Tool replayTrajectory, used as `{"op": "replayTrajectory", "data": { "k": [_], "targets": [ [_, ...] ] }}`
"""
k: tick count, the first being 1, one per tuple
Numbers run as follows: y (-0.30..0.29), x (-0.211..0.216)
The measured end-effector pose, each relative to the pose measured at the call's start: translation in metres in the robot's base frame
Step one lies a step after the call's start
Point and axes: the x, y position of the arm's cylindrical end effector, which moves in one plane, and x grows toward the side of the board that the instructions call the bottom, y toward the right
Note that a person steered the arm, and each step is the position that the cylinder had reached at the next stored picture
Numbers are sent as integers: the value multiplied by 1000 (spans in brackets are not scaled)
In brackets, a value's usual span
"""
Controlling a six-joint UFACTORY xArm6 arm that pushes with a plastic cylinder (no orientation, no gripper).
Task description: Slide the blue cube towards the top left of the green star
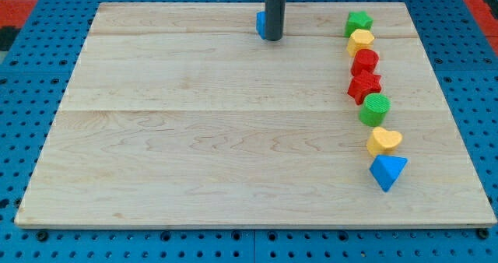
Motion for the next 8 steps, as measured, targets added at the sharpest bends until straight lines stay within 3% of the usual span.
{"op": "replayTrajectory", "data": {
  "k": [1, 2, 4, 5, 6, 8],
  "targets": [
    [-46, -3],
    [-45, -33],
    [29, -54],
    [-5, -21],
    [4, -10],
    [70, -39]
  ]
}}
